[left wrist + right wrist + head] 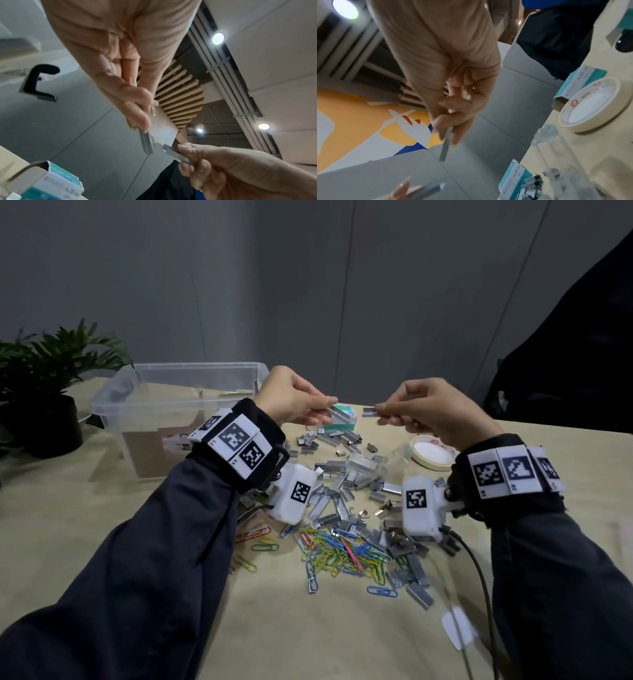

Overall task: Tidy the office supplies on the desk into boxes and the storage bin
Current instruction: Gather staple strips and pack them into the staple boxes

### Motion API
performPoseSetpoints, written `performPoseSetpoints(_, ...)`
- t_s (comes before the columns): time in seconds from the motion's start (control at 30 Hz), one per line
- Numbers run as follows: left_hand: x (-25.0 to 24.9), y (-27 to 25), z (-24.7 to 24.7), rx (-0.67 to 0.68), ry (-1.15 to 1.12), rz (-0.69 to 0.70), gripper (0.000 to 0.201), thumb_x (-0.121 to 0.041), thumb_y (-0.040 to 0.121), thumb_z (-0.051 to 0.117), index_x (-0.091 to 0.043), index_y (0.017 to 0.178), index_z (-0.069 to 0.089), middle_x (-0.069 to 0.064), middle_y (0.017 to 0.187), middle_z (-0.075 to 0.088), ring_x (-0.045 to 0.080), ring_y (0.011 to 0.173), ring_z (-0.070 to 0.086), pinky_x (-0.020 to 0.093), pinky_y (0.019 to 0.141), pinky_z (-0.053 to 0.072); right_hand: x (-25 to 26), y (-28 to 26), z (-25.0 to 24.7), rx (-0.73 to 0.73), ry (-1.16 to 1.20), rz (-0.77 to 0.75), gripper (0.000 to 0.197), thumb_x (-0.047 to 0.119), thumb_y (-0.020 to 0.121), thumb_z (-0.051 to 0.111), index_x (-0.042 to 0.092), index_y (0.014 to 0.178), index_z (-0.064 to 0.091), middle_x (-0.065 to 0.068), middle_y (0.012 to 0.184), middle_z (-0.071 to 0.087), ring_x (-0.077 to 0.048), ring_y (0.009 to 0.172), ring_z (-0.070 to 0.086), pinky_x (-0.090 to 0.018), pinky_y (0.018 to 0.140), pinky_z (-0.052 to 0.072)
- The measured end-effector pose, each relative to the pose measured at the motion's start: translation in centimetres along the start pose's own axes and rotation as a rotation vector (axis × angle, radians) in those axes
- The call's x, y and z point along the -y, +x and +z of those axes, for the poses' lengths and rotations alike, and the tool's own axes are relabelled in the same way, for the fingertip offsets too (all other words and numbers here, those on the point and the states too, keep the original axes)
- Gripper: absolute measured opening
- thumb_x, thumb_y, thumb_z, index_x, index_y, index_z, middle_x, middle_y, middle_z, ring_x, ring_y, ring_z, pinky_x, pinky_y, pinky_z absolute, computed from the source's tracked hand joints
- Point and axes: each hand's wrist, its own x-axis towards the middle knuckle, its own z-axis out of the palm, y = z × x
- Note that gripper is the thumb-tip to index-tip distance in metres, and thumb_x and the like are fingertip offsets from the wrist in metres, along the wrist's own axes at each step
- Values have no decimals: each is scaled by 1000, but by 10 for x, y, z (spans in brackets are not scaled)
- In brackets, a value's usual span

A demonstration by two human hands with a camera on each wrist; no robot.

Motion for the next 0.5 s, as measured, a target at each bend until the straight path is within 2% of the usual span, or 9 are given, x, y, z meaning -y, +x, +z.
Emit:
performPoseSetpoints(0.07, 0, -1, 0, -4, -60, 4, 22, -10, 80, 75, 7, 93, 71, 21, 81, 72, 14, 62, 72, 14, 49, 52, -1, 1, -1, -75, 98, -35, 14, 9, 83, 75, -1, 85, 65, -7, 70, 70, -3, 52, 61, -13, 49, 47)
performPoseSetpoints(0.17, -1, -2, 1, -7, -148, -21, 17, -12, 79, 75, 2, 88, 72, 21, 84, 73, 15, 66, 72, 13, 49, 52, -5, 4, -1, -127, 208, -84, 14, 10, 85, 73, -3, 90, 69, -10, 75, 71, -11, 64, 68, -16, 62, 54)
performPoseSetpoints(0.3, -1, -3, 3, 13, -213, -48, 14, -10, 79, 74, 1, 88, 72, 20, 84, 73, 16, 66, 72, 15, 51, 54, -7, 5, 4, -115, 241, -140, 17, 10, 89, 68, -3, 100, 71, -16, 86, 73, -17, 77, 73, -20, 69, 57)
performPoseSetpoints(0.5, 2, 0, 2, 0, -228, -50, 13, -5, 82, 71, 3, 91, 71, 22, 84, 73, 18, 68, 73, 18, 58, 58, -8, 6, 14, -68, 223, -208, 13, 7, 89, 69, 1, 100, 74, -12, 94, 75, -18, 89, 73, -28, 81, 59)
